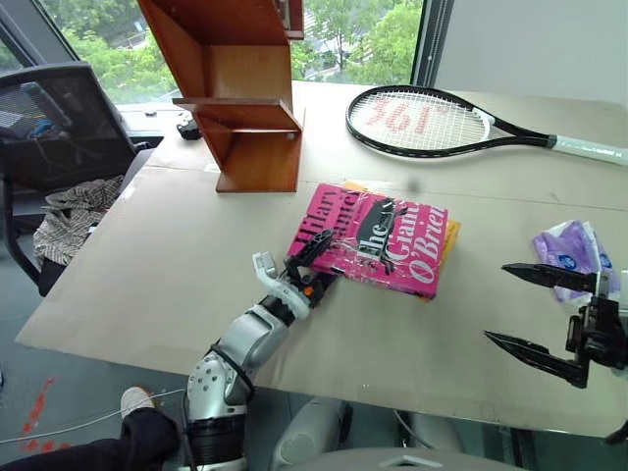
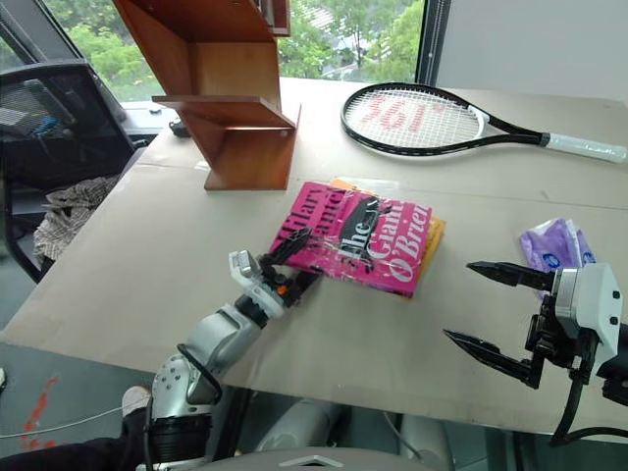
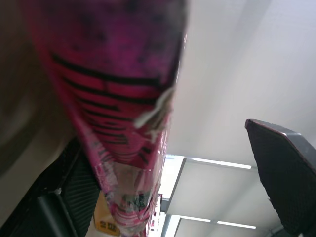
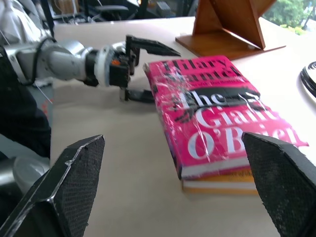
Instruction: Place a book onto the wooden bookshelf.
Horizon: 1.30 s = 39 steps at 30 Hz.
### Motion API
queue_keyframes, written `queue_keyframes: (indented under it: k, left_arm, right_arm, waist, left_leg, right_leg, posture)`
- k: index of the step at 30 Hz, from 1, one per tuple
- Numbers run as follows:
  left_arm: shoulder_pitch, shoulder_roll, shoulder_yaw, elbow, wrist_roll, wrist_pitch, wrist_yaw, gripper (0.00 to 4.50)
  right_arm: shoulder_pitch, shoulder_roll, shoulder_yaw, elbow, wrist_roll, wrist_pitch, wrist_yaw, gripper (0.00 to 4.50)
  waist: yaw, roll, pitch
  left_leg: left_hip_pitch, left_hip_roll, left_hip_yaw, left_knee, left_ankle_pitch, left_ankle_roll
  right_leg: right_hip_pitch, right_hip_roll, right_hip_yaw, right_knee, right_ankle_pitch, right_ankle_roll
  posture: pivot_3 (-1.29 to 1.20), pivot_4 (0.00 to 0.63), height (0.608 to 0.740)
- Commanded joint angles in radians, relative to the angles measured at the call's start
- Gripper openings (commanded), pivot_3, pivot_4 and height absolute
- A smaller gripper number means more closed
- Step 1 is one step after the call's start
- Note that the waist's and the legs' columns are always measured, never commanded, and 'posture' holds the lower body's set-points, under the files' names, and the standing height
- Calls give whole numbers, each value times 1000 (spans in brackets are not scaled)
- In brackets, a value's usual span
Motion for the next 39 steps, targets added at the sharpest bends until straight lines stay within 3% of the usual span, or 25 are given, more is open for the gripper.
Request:
queue_keyframes:
  k: [1,4,7,12,19,26,33,36,39]
  left_arm:
    - [4,-17,0,39,-7,10,2,4500]
    - [7,-21,8,49,-9,16,8,3380]
    - [5,-16,17,49,-2,24,-7,1891]
    - [20,-3,45,21,-45,38,-20,129]
    - [18,77,91,-14,-111,73,-65,28]
    - [-126,295,164,-98,-49,108,-171,28]
    - [-346,549,162,-180,199,135,-364,28]
    - [-447,692,70,-269,515,74,-555,28]
    - [-581,749,20,-259,739,-20,-624,28]
  right_arm:
    - [-24,6,8,-39,57,-12,-34,4394]
    - [-59,-1,26,-38,85,-11,-55,4500]
    - [-90,-9,43,-33,103,-9,-66,4500]
    - [-87,-7,58,-32,92,-16,-66,4500]
    - [-82,6,68,-38,86,-26,-83,4500]
    - [-128,30,68,-2,74,-48,-146,4500]
    - [-239,55,79,117,-27,-86,-247,4500]
    - [-304,45,92,164,-40,-67,-294,4500]
    - [-342,36,66,183,-12,-61,-302,4500]
  waist:
    - [1,0,0]
    - [1,1,-2]
    - [1,1,-2]
    - [1,2,-2]
    - [-5,0,-1]
    - [-6,-8,4]
    - [-9,-10,5]
    - [-17,-12,7]
    - [-26,-11,7]
  left_leg:
    - [0,0,0,0,0,0]
    - [1,0,1,0,0,0]
    - [1,0,1,0,0,0]
    - [1,0,2,0,0,0]
    - [1,0,2,0,0,0]
    - [-1,2,1,-1,0,0]
    - [-2,1,1,-2,0,0]
    - [-3,1,2,-4,0,0]
    - [-4,1,2,-5,0,-1]
  right_leg:
    - [0,0,0,0,0,0]
    - [0,0,1,0,0,0]
    - [1,0,2,0,0,0]
    - [0,1,2,0,0,0]
    - [0,2,3,0,0,0]
    - [-3,4,2,0,0,-1]
    - [-4,3,3,-2,1,-1]
    - [-6,3,3,-2,1,-1]
    - [-7,3,3,-3,1,-1]
  posture:
    - [0,150,740]
    - [0,150,740]
    - [0,150,740]
    - [0,150,740]
    - [0,150,740]
    - [0,150,740]
    - [0,150,740]
    - [0,150,740]
    - [0,150,740]
